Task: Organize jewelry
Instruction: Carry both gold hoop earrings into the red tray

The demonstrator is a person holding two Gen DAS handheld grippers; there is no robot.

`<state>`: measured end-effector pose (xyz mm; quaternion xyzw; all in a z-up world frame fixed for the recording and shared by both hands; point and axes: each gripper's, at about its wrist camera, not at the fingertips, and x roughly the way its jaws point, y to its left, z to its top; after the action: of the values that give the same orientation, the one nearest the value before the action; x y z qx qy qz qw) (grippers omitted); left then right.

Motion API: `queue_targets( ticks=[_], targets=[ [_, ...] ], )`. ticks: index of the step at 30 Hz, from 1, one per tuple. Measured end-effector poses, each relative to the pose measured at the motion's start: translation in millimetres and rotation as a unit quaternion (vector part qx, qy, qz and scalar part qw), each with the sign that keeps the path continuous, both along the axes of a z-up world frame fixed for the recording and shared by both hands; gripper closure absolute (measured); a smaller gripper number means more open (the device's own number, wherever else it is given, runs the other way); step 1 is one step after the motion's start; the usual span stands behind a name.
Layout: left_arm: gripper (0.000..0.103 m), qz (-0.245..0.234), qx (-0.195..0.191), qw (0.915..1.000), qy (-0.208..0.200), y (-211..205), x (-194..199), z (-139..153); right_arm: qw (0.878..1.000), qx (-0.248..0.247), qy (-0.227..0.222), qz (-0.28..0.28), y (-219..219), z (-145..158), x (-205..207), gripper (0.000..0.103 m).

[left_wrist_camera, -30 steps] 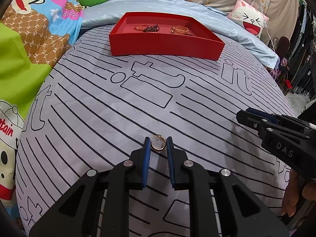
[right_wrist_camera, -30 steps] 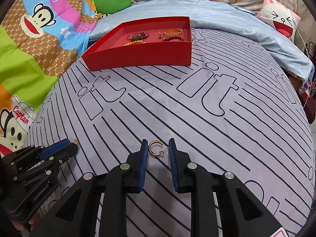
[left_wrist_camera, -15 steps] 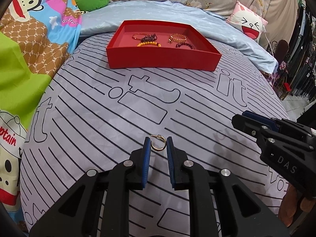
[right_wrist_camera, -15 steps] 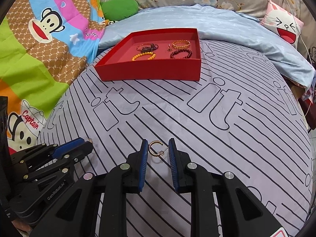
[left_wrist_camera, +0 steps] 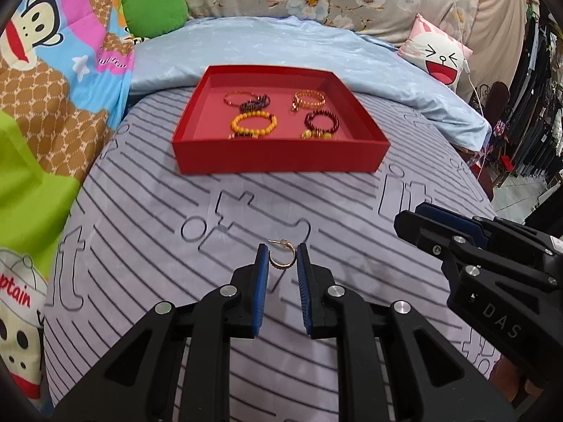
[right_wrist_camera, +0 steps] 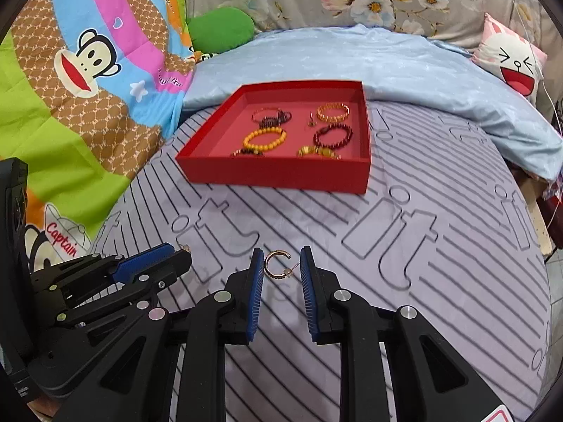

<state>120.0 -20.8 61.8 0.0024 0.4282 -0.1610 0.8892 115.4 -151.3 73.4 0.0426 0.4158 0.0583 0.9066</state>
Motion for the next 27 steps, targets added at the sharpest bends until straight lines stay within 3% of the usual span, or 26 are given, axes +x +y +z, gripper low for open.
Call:
queue_targets(
  ticks=[13,27],
  targets=[
    [0.087,0.013,-0.002,0.999,-0.044,-13.2,99.9,32.6,0.998,-0.02,-0.051,-0.007,-3.6,29.7,93.5,0.083],
    [0.087,0.028,0.006,0.9991,-0.032,-19.0,189.3,9.4,1.0,-0.012,-0.013,-0.009,-3.4,1.8,186.1,0.083]
  ],
)
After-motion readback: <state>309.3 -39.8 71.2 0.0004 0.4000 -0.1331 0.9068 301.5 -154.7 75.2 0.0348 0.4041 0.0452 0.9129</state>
